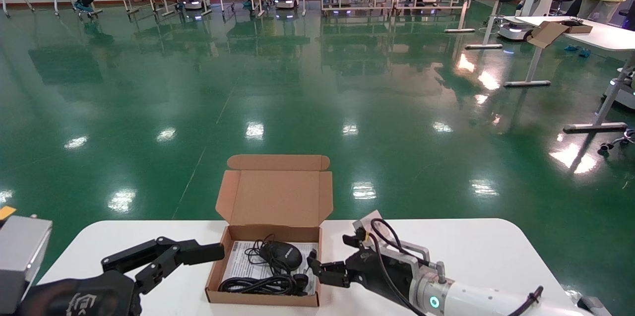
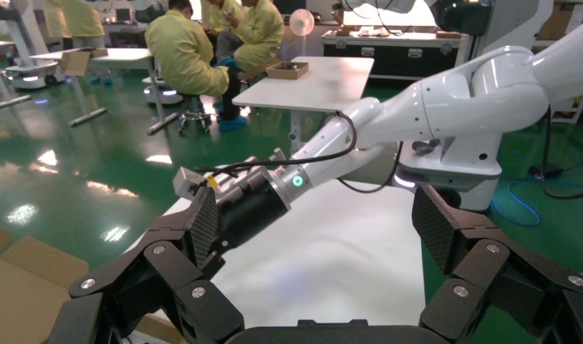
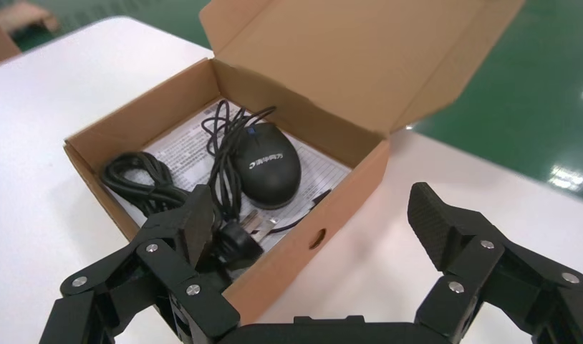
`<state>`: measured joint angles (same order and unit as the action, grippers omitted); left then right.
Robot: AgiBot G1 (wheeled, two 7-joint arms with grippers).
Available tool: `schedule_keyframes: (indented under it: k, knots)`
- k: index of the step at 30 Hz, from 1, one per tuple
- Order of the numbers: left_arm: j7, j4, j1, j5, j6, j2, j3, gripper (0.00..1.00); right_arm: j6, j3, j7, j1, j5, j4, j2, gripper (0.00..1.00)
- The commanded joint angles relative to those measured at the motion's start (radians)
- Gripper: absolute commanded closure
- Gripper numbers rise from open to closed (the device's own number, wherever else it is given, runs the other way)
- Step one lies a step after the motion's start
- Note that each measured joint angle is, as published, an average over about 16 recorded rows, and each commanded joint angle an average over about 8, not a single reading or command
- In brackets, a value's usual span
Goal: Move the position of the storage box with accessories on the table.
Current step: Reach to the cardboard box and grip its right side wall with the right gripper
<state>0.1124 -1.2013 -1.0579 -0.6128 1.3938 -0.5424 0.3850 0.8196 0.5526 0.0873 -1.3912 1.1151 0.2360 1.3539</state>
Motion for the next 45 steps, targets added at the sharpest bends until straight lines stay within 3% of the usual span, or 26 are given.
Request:
schedule_keyframes:
  k: [1, 11, 13, 19, 21, 45]
  knots:
    - [0.0, 0.0, 0.0, 0.0, 0.0, 0.0, 0.0, 0.0, -0.009, 0.004, -0.007, 0.016, -0.007, 0.006, 0.0, 0.0]
    - [0.0, 0.0, 0.0, 0.0, 0.0, 0.0, 0.0, 0.0, -0.065, 0.032, -0.019, 0.065, -0.043, 0.055, 0.002, 0.02]
    - [0.0, 0.0, 0.0, 0.0, 0.0, 0.0, 0.0, 0.0, -0.078, 0.04, -0.023, 0.07, -0.05, 0.065, 0.003, 0.18]
    - [0.0, 0.0, 0.0, 0.0, 0.0, 0.0, 0.0, 0.0, -0.116, 0.072, -0.038, 0.086, -0.072, 0.094, 0.005, 0.91]
    - [0.0, 0.0, 0.0, 0.0, 0.0, 0.0, 0.0, 0.0, -0.128, 0.083, -0.043, 0.091, -0.081, 0.103, 0.006, 1.0]
    - [0.0, 0.0, 0.0, 0.0, 0.0, 0.0, 0.0, 0.0, -0.222, 0.206, -0.051, 0.127, -0.206, 0.14, 0.004, 1.0]
